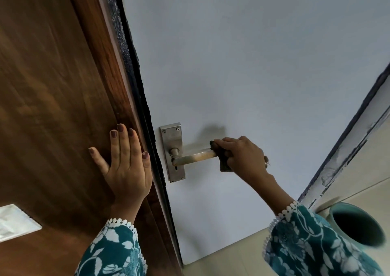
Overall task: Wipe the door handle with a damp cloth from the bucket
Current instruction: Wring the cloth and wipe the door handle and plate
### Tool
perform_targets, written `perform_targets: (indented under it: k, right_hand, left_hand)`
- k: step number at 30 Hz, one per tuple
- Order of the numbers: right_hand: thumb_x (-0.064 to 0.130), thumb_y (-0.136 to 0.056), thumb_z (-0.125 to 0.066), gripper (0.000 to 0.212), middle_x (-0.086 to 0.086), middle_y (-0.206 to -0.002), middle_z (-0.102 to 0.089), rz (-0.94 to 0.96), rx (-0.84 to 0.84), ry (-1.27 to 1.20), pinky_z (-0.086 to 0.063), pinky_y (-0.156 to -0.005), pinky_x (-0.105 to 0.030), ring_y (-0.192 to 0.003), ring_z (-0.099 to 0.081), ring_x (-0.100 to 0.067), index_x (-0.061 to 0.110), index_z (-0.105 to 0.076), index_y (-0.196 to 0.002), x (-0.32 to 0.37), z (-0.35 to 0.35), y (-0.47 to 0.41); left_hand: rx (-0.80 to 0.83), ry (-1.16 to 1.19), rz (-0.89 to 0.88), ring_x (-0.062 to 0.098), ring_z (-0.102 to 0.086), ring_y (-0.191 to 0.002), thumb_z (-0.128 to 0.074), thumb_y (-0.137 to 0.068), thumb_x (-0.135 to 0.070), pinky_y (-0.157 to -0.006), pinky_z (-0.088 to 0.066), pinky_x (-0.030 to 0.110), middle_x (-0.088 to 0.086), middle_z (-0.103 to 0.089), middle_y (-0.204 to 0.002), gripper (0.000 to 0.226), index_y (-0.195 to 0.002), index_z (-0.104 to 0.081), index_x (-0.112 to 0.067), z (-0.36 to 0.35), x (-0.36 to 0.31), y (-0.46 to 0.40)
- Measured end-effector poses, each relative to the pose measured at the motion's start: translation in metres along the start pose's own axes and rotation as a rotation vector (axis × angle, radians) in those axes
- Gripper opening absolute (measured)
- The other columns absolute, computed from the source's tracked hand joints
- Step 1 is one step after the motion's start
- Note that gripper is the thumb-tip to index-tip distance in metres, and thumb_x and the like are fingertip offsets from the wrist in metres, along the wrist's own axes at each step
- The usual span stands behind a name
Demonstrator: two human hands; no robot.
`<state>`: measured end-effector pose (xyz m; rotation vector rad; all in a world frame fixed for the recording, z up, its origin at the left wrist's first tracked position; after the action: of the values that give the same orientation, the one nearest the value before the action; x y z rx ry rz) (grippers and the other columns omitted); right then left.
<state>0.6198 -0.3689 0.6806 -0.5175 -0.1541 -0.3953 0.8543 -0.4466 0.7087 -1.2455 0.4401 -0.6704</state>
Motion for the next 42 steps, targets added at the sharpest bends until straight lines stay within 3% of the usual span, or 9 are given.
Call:
perform_targets:
  k: [2, 6, 11, 18, 24, 29, 34, 38, 42]
  right_hand:
    - [0.003, -0.08, -0.05, 0.052, 0.008, -0.088, -0.071, -0.165, 0.079, -0.236, -0.051, -0.06, -0.032, -0.081, -0.057, -0.02, 0.041, -0.064, -0.112, -0.022, -0.012, 0.004]
    - [0.0, -0.081, -0.054, 0.049, 0.002, -0.083, -0.074, -0.433, 0.083, -0.748, -0.052, -0.071, -0.019, -0.079, -0.066, -0.016, 0.035, -0.067, -0.114, -0.045, -0.037, 0.021]
    - [-0.011, -0.091, -0.041, 0.047, -0.023, -0.098, -0.071, -0.754, 0.077, -1.567, -0.052, -0.075, -0.065, -0.088, -0.066, -0.047, 0.019, -0.068, -0.114, -0.032, -0.08, 0.052]
    - [-0.009, -0.086, -0.049, 0.049, -0.001, -0.106, -0.073, -0.585, -0.004, -1.244, -0.054, -0.089, -0.042, -0.099, -0.068, -0.02, 0.027, -0.069, -0.111, -0.042, -0.055, 0.035]
    - [-0.009, -0.094, -0.034, 0.045, -0.015, -0.1, -0.071, -0.87, 0.049, -1.864, -0.058, -0.071, -0.05, -0.08, -0.069, -0.034, 0.015, -0.064, -0.118, -0.016, -0.099, 0.057]
    - [-0.009, -0.094, -0.036, 0.045, -0.016, -0.103, -0.07, -0.823, 0.034, -1.868, -0.058, -0.062, -0.048, -0.078, -0.07, -0.035, 0.016, -0.065, -0.116, -0.022, -0.089, 0.052]
    - [-0.007, -0.095, -0.037, 0.044, -0.02, -0.111, -0.067, -0.815, 0.014, -1.862, -0.057, -0.072, -0.054, -0.088, -0.066, -0.039, 0.016, -0.061, -0.123, -0.021, -0.095, 0.053]
    - [-0.002, -0.096, -0.032, 0.045, -0.018, -0.124, -0.06, -0.891, 0.093, -2.08, -0.051, -0.088, -0.049, -0.111, -0.058, -0.038, 0.018, -0.054, -0.131, 0.008, -0.129, 0.061]
    - [0.008, -0.091, -0.045, 0.039, -0.016, -0.131, -0.055, -0.934, 0.277, -2.247, -0.058, -0.078, -0.041, -0.111, -0.056, -0.033, 0.02, -0.056, -0.127, 0.063, -0.146, 0.065]
  left_hand:
    - [-0.019, -0.005, 0.01, 0.019, -0.007, -0.148, -0.025, -0.102, -0.027, -0.115, 0.01, 0.05, 0.0, -0.001, -0.161, 0.054, -0.151, -0.011, -0.01, 0.0, 0.0, 0.0]
    - [-0.018, 0.003, 0.011, 0.019, -0.007, -0.148, -0.025, -0.101, -0.026, -0.115, 0.011, 0.049, 0.0, 0.0, -0.161, 0.054, -0.151, -0.011, -0.011, 0.0, 0.0, -0.002]
    - [-0.026, -0.012, 0.004, 0.018, -0.006, -0.148, -0.024, -0.101, -0.027, -0.115, 0.01, 0.049, -0.001, 0.001, -0.161, 0.055, -0.151, -0.009, -0.012, 0.001, 0.0, -0.001]
    - [-0.019, -0.014, 0.004, 0.019, -0.005, -0.148, -0.025, -0.101, -0.026, -0.115, 0.011, 0.05, 0.0, 0.003, -0.161, 0.055, -0.151, -0.008, -0.011, 0.0, -0.001, -0.001]
    - [-0.019, -0.019, -0.004, 0.018, -0.004, -0.148, -0.024, -0.101, -0.027, -0.115, 0.011, 0.05, -0.001, 0.004, -0.161, 0.055, -0.151, -0.007, -0.011, 0.0, -0.001, -0.002]
    - [-0.001, -0.018, 0.0, 0.018, -0.003, -0.148, -0.024, -0.101, -0.027, -0.114, 0.011, 0.05, -0.001, 0.005, -0.161, 0.056, -0.151, -0.006, -0.012, -0.001, 0.0, -0.001]
    - [-0.008, -0.014, 0.005, 0.017, -0.003, -0.148, -0.024, -0.101, -0.027, -0.115, 0.01, 0.05, -0.001, 0.005, -0.161, 0.056, -0.151, -0.006, -0.012, -0.001, 0.0, -0.002]
    - [-0.001, -0.027, 0.002, 0.017, -0.002, -0.148, -0.026, -0.1, -0.026, -0.115, 0.01, 0.049, -0.002, 0.007, -0.161, 0.057, -0.151, -0.005, -0.012, 0.001, 0.0, -0.003]
    - [0.031, 0.005, -0.002, 0.016, -0.002, -0.148, -0.029, -0.1, -0.026, -0.115, 0.01, 0.048, 0.003, -0.002, -0.16, 0.058, -0.151, -0.007, -0.011, 0.003, 0.0, -0.004]
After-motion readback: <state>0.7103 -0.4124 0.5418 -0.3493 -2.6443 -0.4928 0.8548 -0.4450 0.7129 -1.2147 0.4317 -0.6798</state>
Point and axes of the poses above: each hand's wrist, its own y-axis away from the middle knuckle, its own z-axis out of the back of the hand, x = y × z, the point moved 10 cm from there along -y, towards the middle knuckle
